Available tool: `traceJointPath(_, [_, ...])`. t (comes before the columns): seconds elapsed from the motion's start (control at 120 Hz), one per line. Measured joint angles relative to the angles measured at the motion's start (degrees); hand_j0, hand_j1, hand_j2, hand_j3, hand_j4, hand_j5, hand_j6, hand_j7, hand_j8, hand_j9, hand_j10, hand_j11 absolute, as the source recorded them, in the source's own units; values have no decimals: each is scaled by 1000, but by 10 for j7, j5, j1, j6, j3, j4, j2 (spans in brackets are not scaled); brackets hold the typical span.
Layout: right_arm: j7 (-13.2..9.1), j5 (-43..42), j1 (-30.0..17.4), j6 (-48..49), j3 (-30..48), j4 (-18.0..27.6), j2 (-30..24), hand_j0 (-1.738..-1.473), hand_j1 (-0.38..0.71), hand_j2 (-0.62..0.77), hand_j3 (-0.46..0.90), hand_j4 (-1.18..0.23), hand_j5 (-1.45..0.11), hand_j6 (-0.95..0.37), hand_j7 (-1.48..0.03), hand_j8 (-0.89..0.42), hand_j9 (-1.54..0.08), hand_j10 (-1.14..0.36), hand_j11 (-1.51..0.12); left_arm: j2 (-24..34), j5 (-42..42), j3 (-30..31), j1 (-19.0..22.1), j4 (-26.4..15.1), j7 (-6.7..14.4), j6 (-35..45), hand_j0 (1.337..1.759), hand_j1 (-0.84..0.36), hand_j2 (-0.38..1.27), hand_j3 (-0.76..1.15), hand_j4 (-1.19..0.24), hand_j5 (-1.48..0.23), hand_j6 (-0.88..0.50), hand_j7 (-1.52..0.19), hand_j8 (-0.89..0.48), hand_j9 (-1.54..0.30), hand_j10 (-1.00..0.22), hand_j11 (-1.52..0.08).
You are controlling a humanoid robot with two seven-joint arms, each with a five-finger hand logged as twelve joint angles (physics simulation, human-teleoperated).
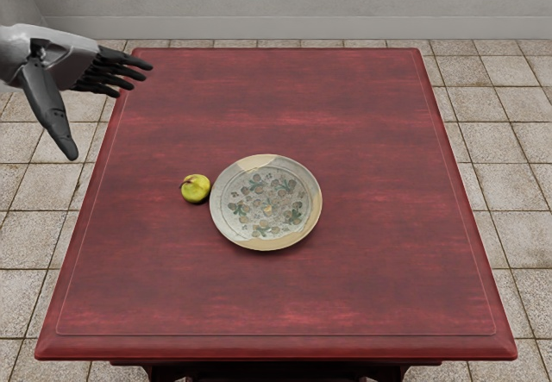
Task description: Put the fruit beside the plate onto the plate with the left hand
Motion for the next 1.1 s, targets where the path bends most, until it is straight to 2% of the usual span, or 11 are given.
traceJointPath(0.342, [1, 2, 1, -1, 0, -3, 0, -1658, -337, -2, 0, -10, -13, -10, -13, -10, -13, -10, -13, 5, 1, 2, 2, 0, 1, 0, 1658, 337, 2, 0, -11, -13, -11, -13, -11, -13, -10, -13])
traceJointPath(0.483, [1, 2, 1, -1, -1, -4, 0, -1658, -337, -2, 0, -10, -13, -10, -13, -10, -13, -10, -13, -12, 7, -1, 4, 6, 1, 0, 1658, 338, 2, 0, -10, -12, -10, -12, -10, -12, -10, -12])
traceJointPath(0.575, [1, 2, 1, -1, -1, -4, 0, -1658, -337, -2, 0, -10, -13, -10, -13, -10, -13, -10, -13, -77, 29, -22, 6, 16, 1, 0, 1658, 339, 2, 0, -10, -12, -10, -12, -10, -12, -9, -12])
traceJointPath(0.65, [1, 2, 1, -1, -1, -3, 0, -1658, -337, -2, 0, -10, -14, -10, -13, -10, -14, -10, -14, -162, 56, -41, 1, 23, 2, 0, 1658, 340, 2, 0, -9, -10, -9, -10, -9, -10, -8, -10])
traceJointPath(0.758, [1, 2, 1, -1, -1, -4, 0, -1658, -337, -2, 0, -10, -13, -10, -13, -10, -13, -10, -13, -174, 82, -49, -1, 5, 5, 0, 1658, 341, 1, 0, -7, -9, -7, -9, -7, -9, -7, -9])
traceJointPath(0.8, [1, 2, 1, -1, -1, -4, 0, -1658, -337, -2, 0, -10, -13, -10, -13, -10, -13, -10, -13, -175, 85, -49, -2, -7, 19, 6, 1658, 341, 1, 0, -7, -9, -7, -9, -7, -9, -7, -9])
traceJointPath(0.883, [1, 2, 1, -1, -1, -4, 0, -1658, -337, -2, 0, -10, -13, -10, -13, -10, -13, -10, -13, -216, 75, -49, -3, -23, 65, 59, 1658, 341, 1, 0, -8, -9, -8, -9, -8, -9, -7, -9])
traceJointPath(0.967, [1, 2, 1, -1, -1, -4, 0, -1658, -337, -2, 0, -10, -13, -10, -13, -10, -13, -10, -13, -257, 16, -51, -2, -34, 154, 162, 1658, 340, 1, 0, -8, -10, -8, -10, -8, -10, -8, -10])
traceJointPath(1.0, [1, 2, 1, -1, -1, -4, 0, -1658, -337, -2, 0, -10, -14, -10, -14, -10, -14, -10, -14, -260, -8, -53, -3, -41, 183, 207, 1658, 340, 1, 0, -8, -10, -8, -10, -8, -10, -8, -10])
traceJointPath(1.05, [1, 2, 1, -1, -1, -4, 0, -1658, -337, -2, 0, -11, -14, -11, -14, -11, -14, -11, -14, -263, -45, -55, -5, -50, 212, 264, 1658, 340, 1, 0, -8, -10, -8, -10, -8, -10, -8, -10])
traceJointPath(1.1, [1, 2, 1, -1, -1, -4, 0, -1658, -336, -2, 0, -11, -14, -11, -14, -11, -14, -11, -14, -273, -70, -57, -4, -56, 230, 307, 1658, 340, 1, 0, -8, -10, -8, -10, -8, -10, -8, -10])
